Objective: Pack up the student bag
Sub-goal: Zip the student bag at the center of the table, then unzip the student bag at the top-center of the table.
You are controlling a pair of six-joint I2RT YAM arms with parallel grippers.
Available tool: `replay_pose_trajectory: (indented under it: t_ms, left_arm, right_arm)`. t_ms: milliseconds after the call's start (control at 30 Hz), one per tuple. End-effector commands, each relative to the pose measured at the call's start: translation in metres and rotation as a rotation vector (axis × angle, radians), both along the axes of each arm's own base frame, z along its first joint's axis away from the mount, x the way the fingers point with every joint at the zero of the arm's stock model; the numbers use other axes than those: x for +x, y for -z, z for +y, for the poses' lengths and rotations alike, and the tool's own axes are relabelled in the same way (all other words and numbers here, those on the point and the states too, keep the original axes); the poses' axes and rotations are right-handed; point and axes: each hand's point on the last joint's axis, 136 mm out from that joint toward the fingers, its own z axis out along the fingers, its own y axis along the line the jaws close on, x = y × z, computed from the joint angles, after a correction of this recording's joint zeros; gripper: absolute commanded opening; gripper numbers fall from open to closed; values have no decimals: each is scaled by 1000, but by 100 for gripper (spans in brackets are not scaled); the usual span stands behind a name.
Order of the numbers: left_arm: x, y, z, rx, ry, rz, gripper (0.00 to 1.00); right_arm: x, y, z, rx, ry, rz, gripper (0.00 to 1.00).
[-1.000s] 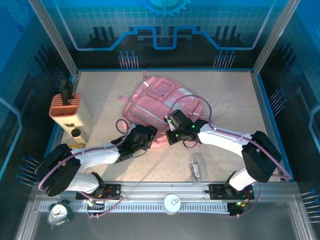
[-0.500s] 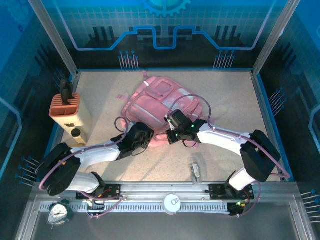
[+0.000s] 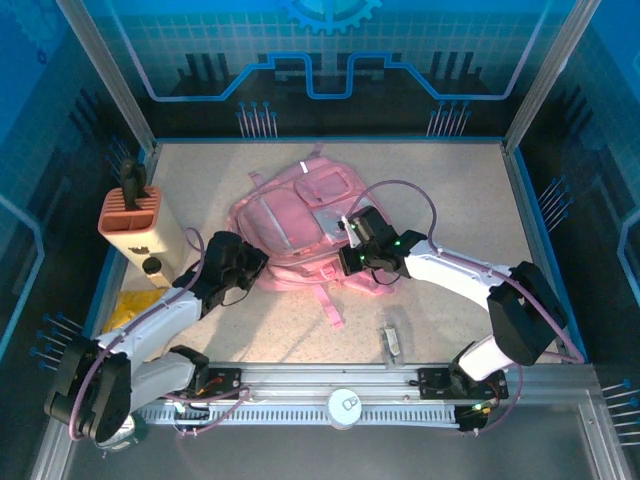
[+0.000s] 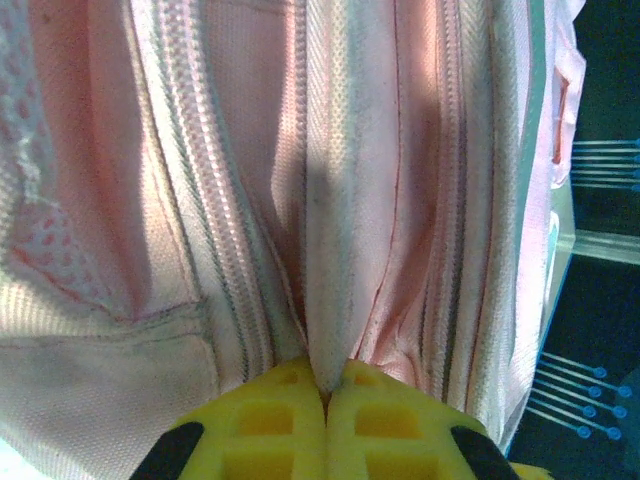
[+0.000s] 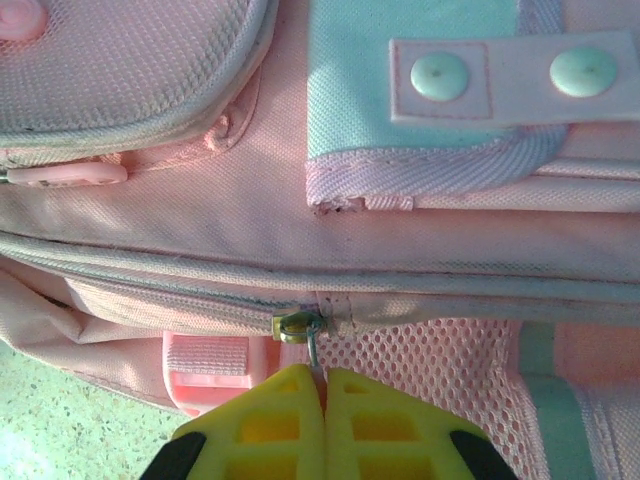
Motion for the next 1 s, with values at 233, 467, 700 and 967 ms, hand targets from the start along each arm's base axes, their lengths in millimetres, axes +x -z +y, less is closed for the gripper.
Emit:
replay_pose_trajectory:
  t_ms: [233, 467, 700, 967]
  left_arm:
    - [-12, 0, 22, 133, 21, 20, 33]
    - [-32, -16, 12, 203, 60, -24, 57]
    - [-36, -28, -6, 263, 116, -48, 72]
    - [-36, -28, -30, 310, 193, -64, 80]
  right_arm:
    - [-8, -22, -15, 37, 33, 44, 29]
    - [0, -38, 23, 188, -12, 115, 54]
    - [23, -26, 47, 198, -24, 157, 62]
    - [43, 0, 57, 170, -4, 195, 62]
